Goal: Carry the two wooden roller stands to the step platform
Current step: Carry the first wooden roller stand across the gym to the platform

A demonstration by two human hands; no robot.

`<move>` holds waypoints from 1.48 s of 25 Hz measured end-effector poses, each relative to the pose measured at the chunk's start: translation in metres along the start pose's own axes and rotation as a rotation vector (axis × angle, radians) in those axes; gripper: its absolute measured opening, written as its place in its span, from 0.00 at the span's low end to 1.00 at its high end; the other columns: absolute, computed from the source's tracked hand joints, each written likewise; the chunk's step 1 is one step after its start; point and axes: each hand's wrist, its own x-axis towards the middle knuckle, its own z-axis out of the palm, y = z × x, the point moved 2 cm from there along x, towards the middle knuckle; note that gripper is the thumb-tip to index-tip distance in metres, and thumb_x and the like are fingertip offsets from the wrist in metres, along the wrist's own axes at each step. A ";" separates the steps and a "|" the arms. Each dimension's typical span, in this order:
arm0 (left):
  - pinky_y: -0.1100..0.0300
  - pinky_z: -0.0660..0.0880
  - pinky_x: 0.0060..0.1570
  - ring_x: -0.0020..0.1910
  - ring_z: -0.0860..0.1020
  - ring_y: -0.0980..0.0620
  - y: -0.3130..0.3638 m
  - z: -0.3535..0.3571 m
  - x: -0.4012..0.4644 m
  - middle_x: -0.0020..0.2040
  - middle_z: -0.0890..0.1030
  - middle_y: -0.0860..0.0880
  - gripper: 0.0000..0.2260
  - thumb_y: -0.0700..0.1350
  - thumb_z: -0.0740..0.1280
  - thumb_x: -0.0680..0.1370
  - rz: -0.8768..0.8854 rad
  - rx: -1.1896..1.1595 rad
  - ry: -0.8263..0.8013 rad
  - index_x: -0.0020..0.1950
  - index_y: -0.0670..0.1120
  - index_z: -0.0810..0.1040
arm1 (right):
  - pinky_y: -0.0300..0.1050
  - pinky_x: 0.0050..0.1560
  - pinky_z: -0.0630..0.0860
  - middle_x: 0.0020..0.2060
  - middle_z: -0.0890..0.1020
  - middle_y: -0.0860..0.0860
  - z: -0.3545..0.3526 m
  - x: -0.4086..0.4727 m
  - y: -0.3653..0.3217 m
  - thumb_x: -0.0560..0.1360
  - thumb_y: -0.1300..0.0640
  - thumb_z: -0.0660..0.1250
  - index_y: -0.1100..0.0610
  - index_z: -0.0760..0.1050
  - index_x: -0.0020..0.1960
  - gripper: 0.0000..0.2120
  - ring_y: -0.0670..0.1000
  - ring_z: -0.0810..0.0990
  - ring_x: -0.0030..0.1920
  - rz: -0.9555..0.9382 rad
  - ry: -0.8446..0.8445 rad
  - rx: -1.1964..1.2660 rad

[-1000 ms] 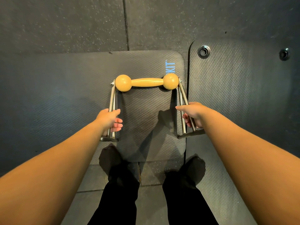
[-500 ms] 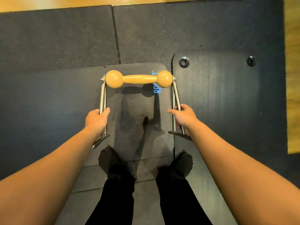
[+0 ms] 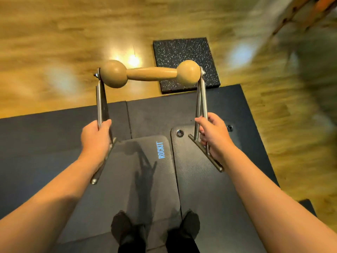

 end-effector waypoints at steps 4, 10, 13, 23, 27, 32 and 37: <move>0.49 0.61 0.31 0.26 0.64 0.46 0.119 -0.025 -0.029 0.24 0.67 0.52 0.16 0.61 0.69 0.68 0.109 -0.145 -0.012 0.29 0.52 0.74 | 0.42 0.28 0.51 0.26 0.63 0.49 -0.026 -0.034 -0.109 0.75 0.61 0.65 0.53 0.67 0.43 0.07 0.48 0.57 0.24 -0.174 -0.010 0.044; 0.59 0.58 0.26 0.22 0.62 0.50 0.306 -0.074 -0.101 0.24 0.65 0.54 0.22 0.67 0.66 0.74 0.337 -0.331 -0.053 0.31 0.52 0.71 | 0.36 0.22 0.52 0.26 0.62 0.48 -0.064 -0.100 -0.270 0.82 0.53 0.66 0.52 0.67 0.44 0.11 0.47 0.56 0.23 -0.373 -0.058 0.187; 0.65 0.57 0.20 0.20 0.61 0.57 0.399 -0.096 -0.142 0.24 0.64 0.55 0.21 0.62 0.61 0.83 0.476 -0.429 -0.068 0.36 0.51 0.69 | 0.35 0.22 0.53 0.26 0.61 0.49 -0.085 -0.133 -0.349 0.86 0.48 0.61 0.55 0.67 0.48 0.12 0.46 0.56 0.21 -0.520 -0.110 0.253; 0.59 0.57 0.27 0.24 0.60 0.50 0.611 -0.170 -0.287 0.25 0.63 0.52 0.24 0.62 0.57 0.84 0.804 -0.465 0.015 0.36 0.46 0.68 | 0.36 0.21 0.58 0.25 0.66 0.48 -0.164 -0.279 -0.550 0.83 0.45 0.65 0.52 0.78 0.42 0.15 0.47 0.60 0.21 -0.911 -0.171 0.325; 0.54 0.56 0.30 0.25 0.60 0.50 0.699 -0.209 -0.358 0.26 0.63 0.51 0.25 0.65 0.58 0.81 0.969 -0.481 0.069 0.37 0.45 0.69 | 0.36 0.22 0.60 0.25 0.68 0.49 -0.195 -0.335 -0.624 0.78 0.39 0.68 0.51 0.81 0.42 0.16 0.48 0.61 0.21 -1.046 -0.218 0.410; 0.60 0.55 0.24 0.22 0.59 0.52 0.764 -0.243 -0.419 0.28 0.62 0.47 0.27 0.67 0.58 0.78 1.094 -0.517 0.064 0.43 0.41 0.71 | 0.37 0.22 0.61 0.25 0.68 0.49 -0.217 -0.385 -0.690 0.81 0.40 0.67 0.50 0.82 0.43 0.16 0.47 0.62 0.21 -1.133 -0.201 0.420; 0.57 0.55 0.27 0.26 0.59 0.50 0.812 -0.264 -0.422 0.30 0.62 0.43 0.24 0.60 0.55 0.84 1.211 -0.526 0.064 0.44 0.40 0.72 | 0.38 0.21 0.62 0.26 0.69 0.48 -0.212 -0.402 -0.740 0.82 0.41 0.65 0.50 0.82 0.44 0.15 0.48 0.64 0.22 -1.245 -0.166 0.404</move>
